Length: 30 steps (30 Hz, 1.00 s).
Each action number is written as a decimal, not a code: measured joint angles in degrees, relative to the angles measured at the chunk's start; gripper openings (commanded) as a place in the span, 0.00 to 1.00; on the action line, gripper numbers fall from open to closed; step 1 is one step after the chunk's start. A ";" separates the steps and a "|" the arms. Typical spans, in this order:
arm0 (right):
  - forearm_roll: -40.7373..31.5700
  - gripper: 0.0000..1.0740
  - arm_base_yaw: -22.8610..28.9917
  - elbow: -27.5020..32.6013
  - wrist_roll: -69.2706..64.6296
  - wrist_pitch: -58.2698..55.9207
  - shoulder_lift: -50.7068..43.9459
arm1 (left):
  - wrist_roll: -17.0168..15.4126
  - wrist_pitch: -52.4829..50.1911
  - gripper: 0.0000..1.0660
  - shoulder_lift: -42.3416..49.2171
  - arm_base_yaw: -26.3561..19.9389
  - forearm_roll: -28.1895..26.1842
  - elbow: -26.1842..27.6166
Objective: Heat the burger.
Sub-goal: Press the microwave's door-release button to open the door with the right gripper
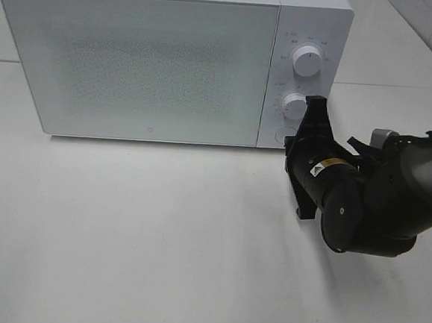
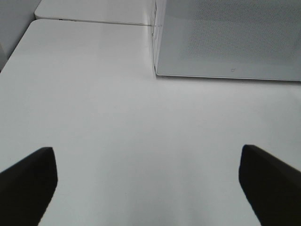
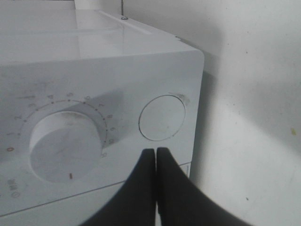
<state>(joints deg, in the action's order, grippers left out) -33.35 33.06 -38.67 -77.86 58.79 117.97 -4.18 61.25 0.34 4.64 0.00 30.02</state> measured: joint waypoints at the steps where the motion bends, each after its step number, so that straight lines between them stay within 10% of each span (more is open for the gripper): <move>1: 0.06 0.00 0.00 -0.52 0.00 -0.06 0.63 | 0.00 0.00 0.92 0.00 0.00 0.00 0.00; 30: 0.17 0.00 -3.90 -8.25 0.06 -2.98 5.73 | 0.00 0.00 0.92 0.00 0.00 0.00 0.00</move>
<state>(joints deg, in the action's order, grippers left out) -33.17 29.16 -46.93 -77.81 55.81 123.70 -4.18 61.25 0.34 4.64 0.00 30.02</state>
